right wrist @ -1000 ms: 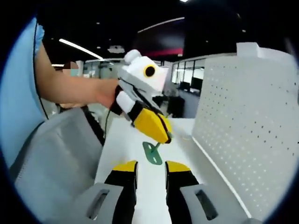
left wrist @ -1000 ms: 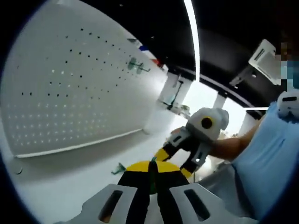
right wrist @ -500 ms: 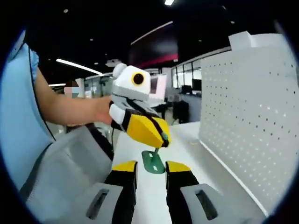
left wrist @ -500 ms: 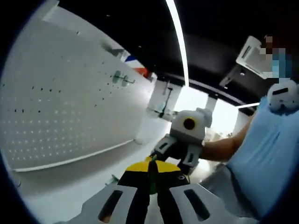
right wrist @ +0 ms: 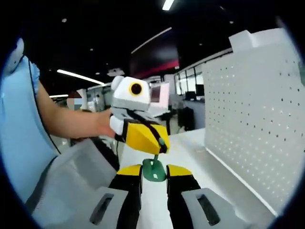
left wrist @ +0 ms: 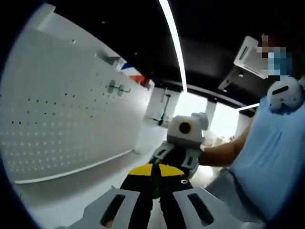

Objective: Insert the hook assembly into the mounting plate slot until the hook locks in place.

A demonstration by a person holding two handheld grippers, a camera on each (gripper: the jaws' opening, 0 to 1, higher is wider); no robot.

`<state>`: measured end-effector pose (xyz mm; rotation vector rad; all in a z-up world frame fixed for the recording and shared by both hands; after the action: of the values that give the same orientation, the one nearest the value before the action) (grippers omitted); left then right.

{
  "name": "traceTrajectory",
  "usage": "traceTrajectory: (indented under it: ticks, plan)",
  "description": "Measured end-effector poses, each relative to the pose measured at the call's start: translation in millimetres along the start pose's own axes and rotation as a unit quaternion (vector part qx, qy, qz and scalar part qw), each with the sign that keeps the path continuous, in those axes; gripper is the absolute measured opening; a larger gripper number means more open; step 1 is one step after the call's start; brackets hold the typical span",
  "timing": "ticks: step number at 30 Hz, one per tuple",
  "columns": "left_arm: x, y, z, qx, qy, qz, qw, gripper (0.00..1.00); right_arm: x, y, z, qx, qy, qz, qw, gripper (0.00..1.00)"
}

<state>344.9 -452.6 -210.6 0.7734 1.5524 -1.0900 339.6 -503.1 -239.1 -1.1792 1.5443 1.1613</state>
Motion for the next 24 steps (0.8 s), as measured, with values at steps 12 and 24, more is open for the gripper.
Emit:
traceTrajectory:
  ticks: [12,24]
  plan:
    - [-3.7,-0.5,0.0,0.001,-0.028,-0.009,0.9996,0.03,-6.2,2.1,-2.3,-0.002,-0.014,0.009,0.9999,0.17]
    - [-3.0,-5.4,-2.1,0.009,0.028,0.035,0.9989,0.04,-3.9,5.5,-3.3,-0.008,0.021,-0.026,0.9994,0.16]
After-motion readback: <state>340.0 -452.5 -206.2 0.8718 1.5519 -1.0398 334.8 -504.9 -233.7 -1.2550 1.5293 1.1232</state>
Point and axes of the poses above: the point that each gripper's makers call its tool centre point, and the gripper's own axes: z roughly forward along the fingers, y roughly to its left, x roughly out of its underside, the point moved 4 cm from there along -z, roughly backward along the fingers, and after that the axes turned 4 degrees about z, right-handed, at the moved point
